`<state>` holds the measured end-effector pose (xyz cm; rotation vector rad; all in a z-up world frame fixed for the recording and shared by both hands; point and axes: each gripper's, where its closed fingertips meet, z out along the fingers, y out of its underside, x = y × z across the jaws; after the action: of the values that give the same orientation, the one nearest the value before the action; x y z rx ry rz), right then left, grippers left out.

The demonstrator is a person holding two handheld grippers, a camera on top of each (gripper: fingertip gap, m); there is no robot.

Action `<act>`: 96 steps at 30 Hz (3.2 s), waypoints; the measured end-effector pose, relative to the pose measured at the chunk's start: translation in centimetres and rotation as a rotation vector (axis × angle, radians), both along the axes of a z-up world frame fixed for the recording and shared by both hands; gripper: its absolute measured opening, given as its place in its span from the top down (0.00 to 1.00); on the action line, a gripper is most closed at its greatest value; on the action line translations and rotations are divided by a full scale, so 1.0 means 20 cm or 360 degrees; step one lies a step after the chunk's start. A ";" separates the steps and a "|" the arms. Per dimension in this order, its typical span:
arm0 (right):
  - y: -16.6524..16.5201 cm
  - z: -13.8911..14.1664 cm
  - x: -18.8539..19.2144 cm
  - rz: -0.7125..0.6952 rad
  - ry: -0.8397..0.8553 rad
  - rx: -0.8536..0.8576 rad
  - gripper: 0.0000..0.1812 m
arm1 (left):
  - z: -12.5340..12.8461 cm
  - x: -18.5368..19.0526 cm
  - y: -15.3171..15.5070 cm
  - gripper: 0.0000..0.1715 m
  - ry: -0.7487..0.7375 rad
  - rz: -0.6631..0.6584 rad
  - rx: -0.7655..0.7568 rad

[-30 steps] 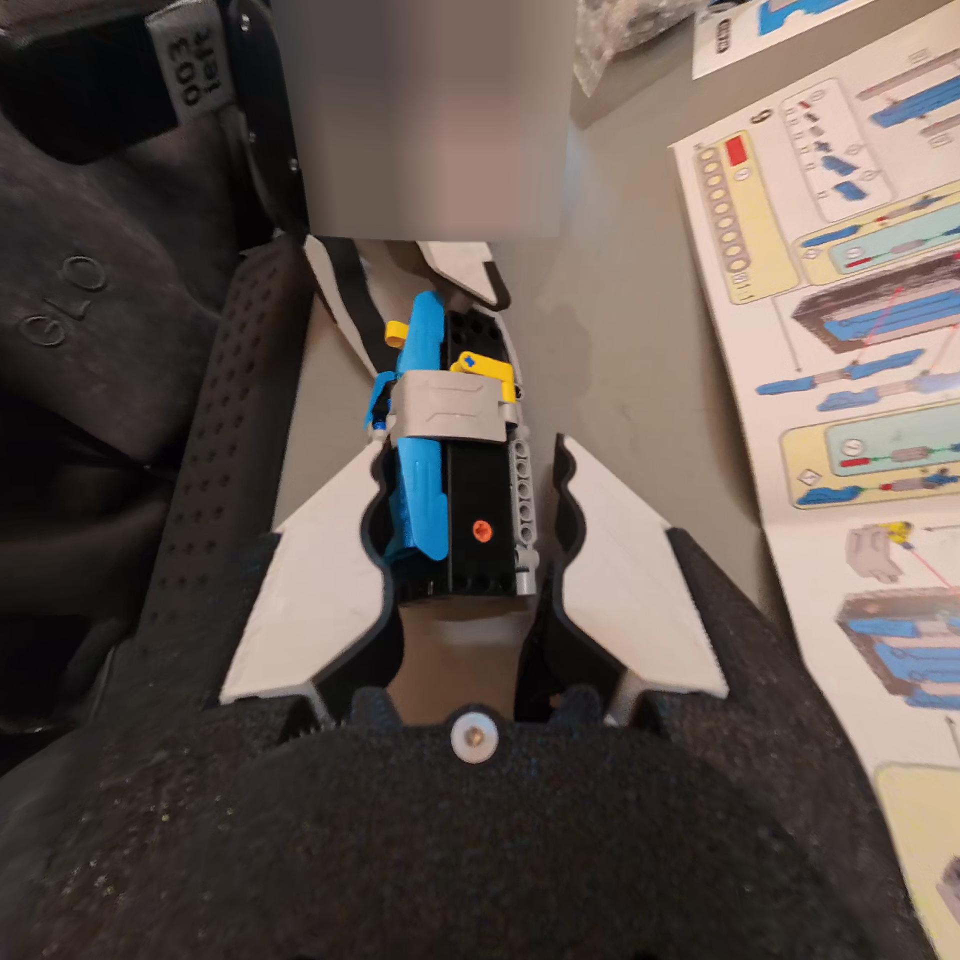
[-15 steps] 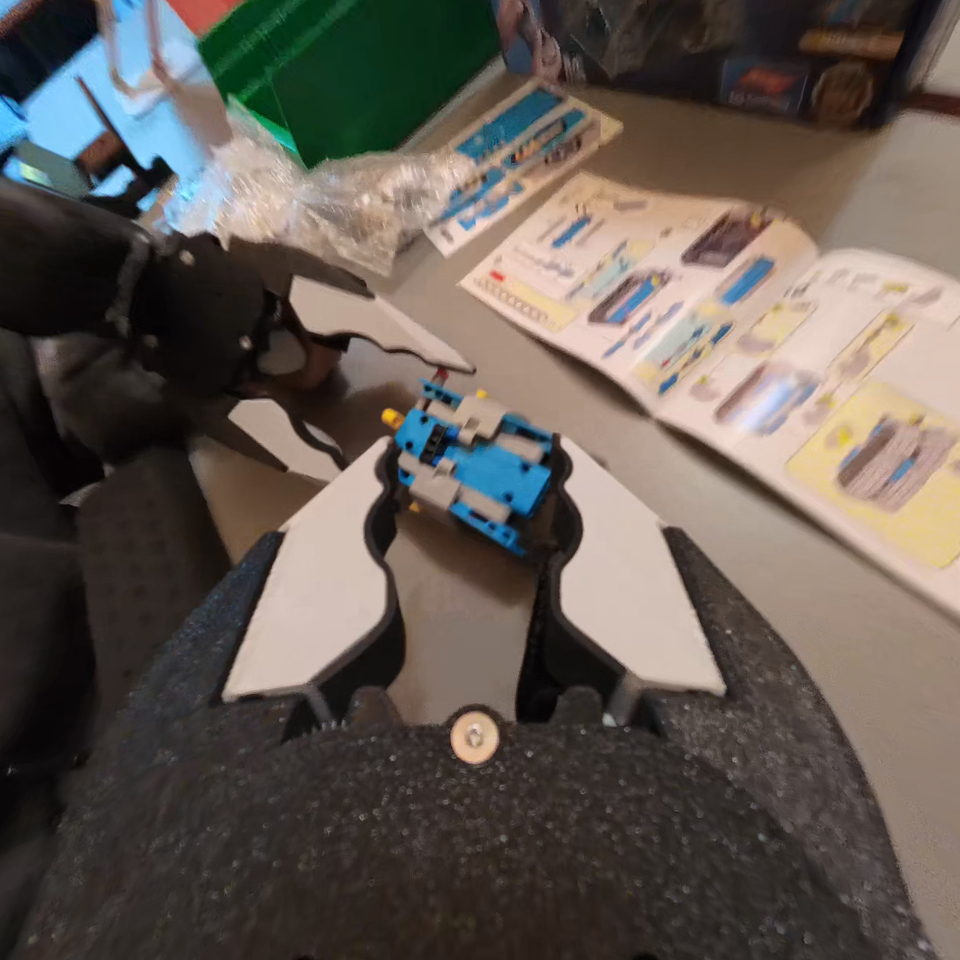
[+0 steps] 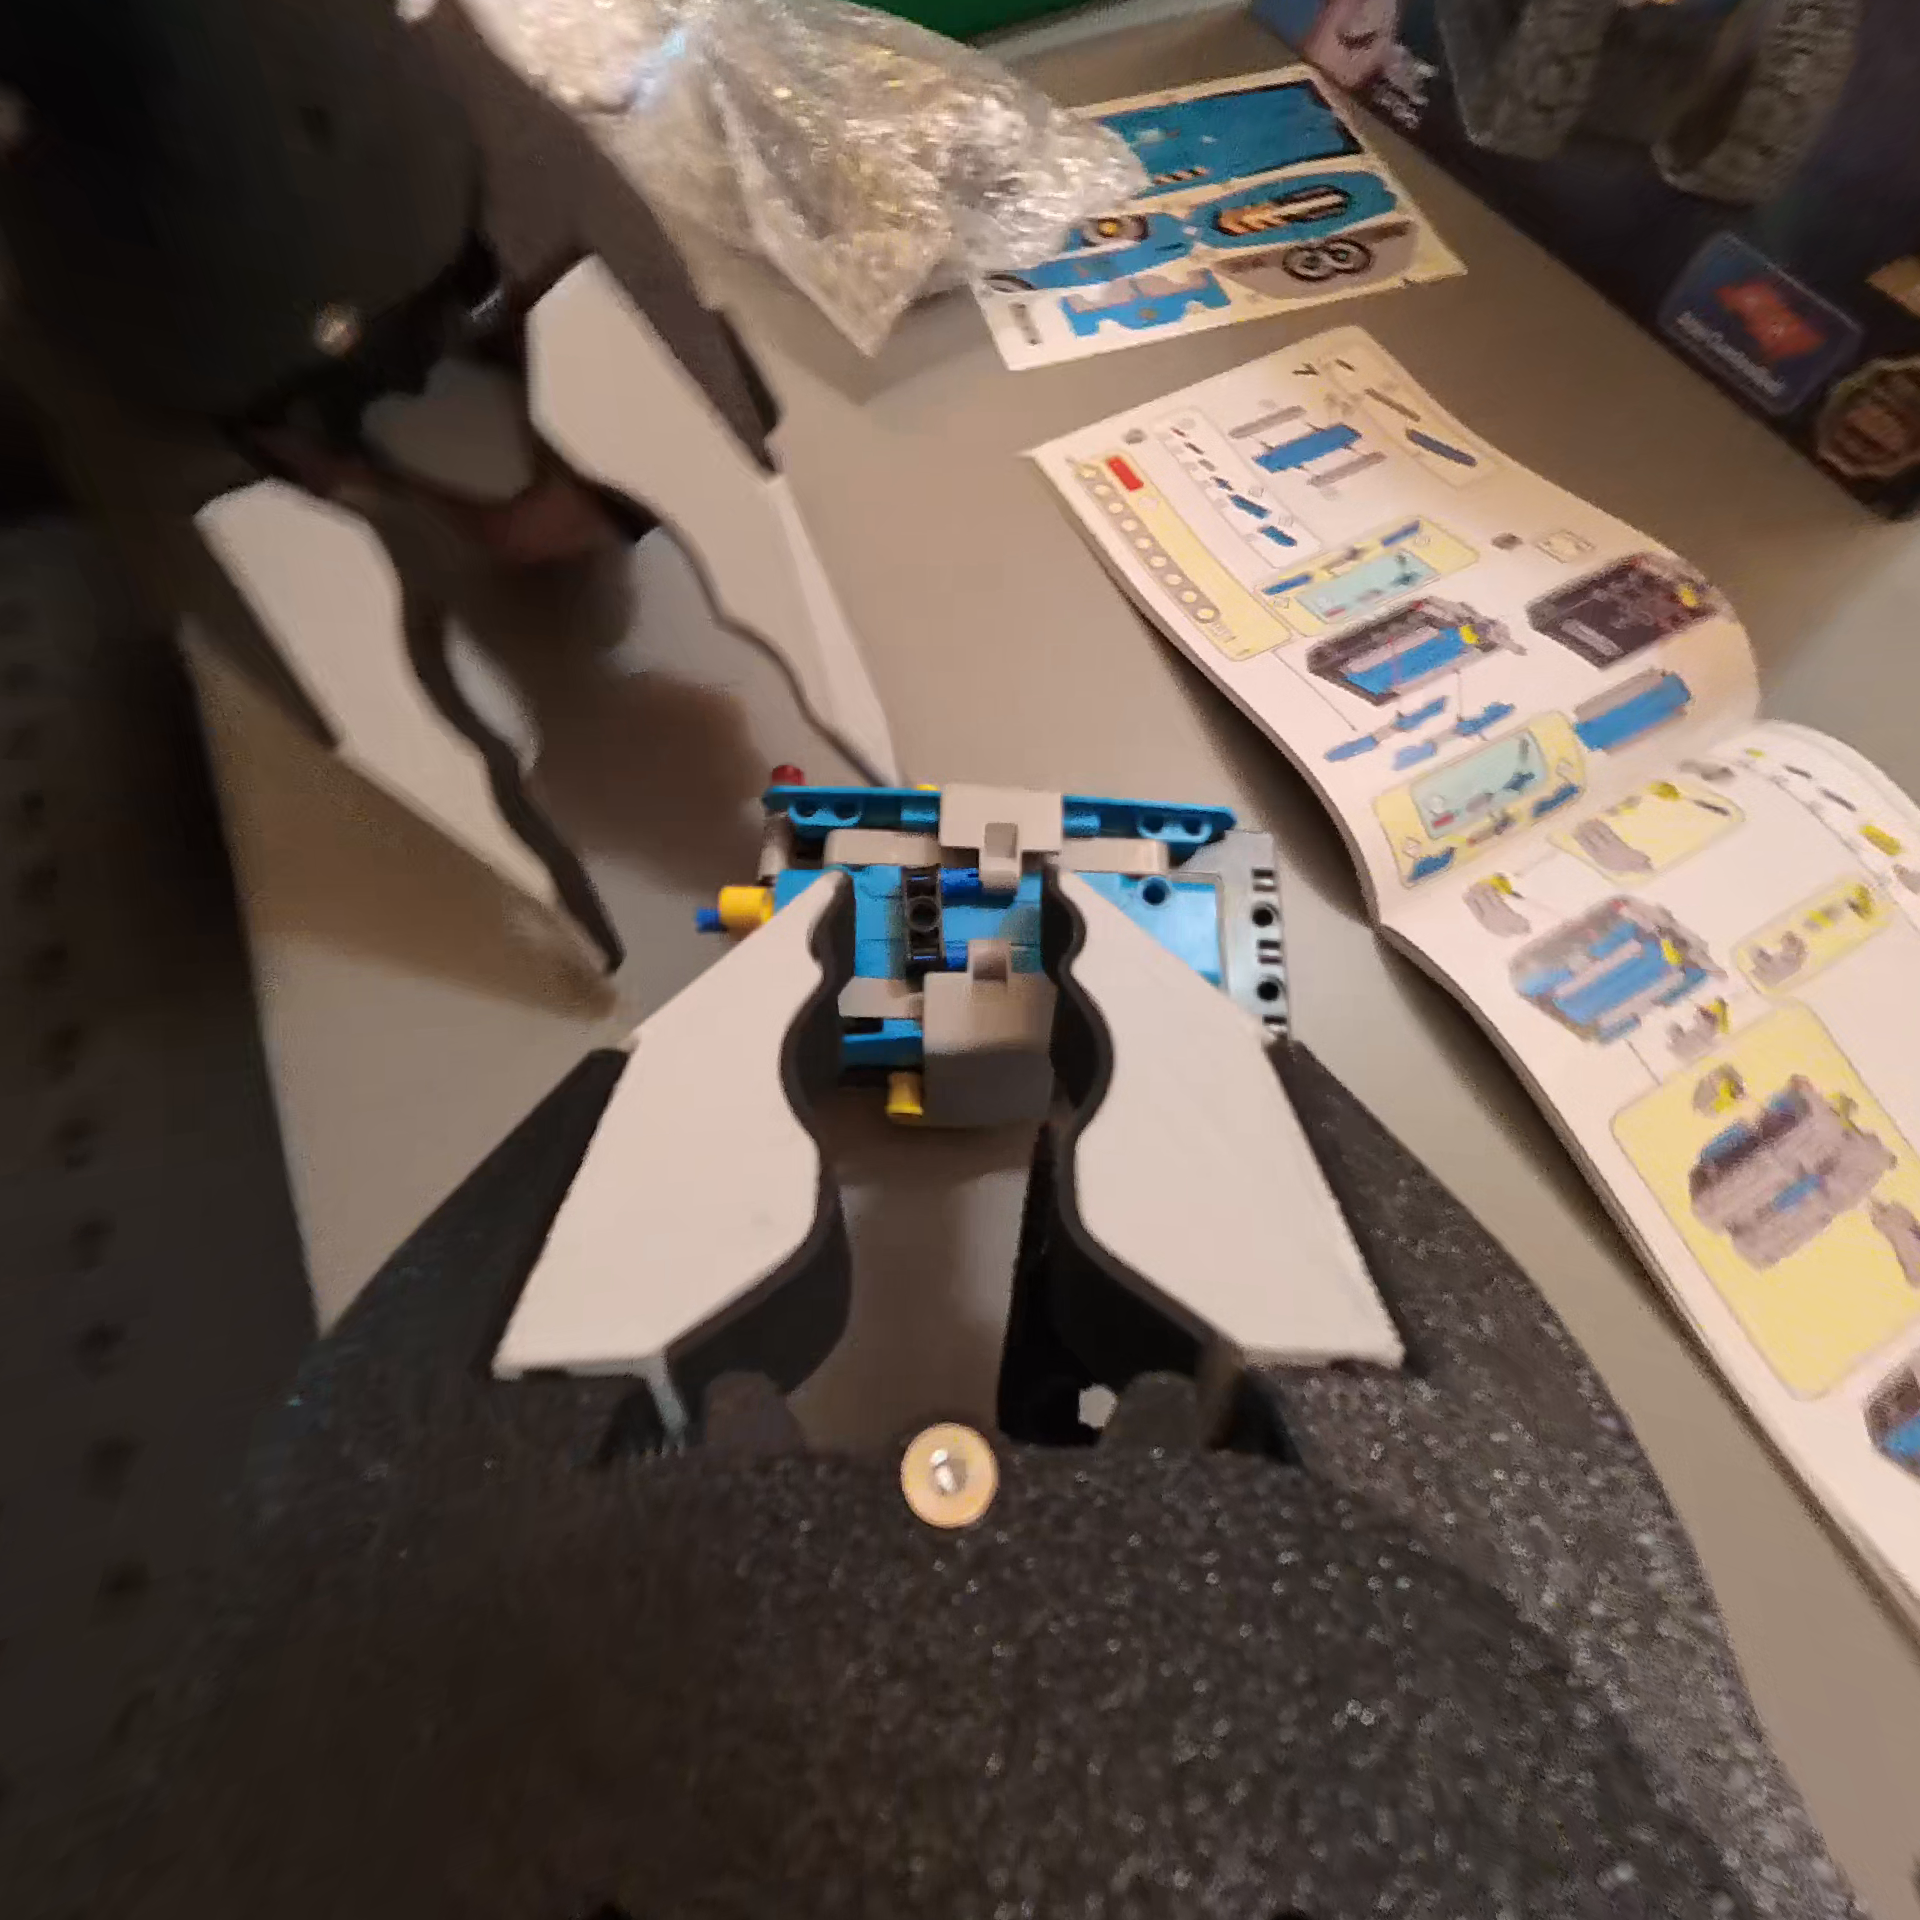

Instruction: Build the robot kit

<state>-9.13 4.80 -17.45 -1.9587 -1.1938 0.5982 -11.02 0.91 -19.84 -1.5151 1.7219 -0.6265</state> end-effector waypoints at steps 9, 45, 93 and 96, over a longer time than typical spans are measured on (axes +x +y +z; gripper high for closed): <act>0.03 -0.03 -0.01 0.0141 0.0075 -0.0039 0.82 | 0.04 0.05 0.10 0.55 -0.0149 -0.0173 -0.0263; -0.01 -0.04 -0.02 0.0007 0.0054 0.0081 0.88 | -0.03 0.08 0.11 0.57 -0.0018 0.0126 0.0297; -0.03 -0.02 0.05 0.0183 0.0080 0.0091 0.86 | -0.02 0.13 0.08 0.64 -0.0011 0.0236 0.0488; -0.04 0.01 0.09 0.0213 0.0104 0.0100 0.81 | -0.01 0.12 0.06 0.61 -0.0044 0.0175 0.0448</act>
<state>-7.34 3.97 -17.35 -1.8038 -1.2946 0.6796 -8.64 2.05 -20.00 -1.3837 1.6171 -0.3304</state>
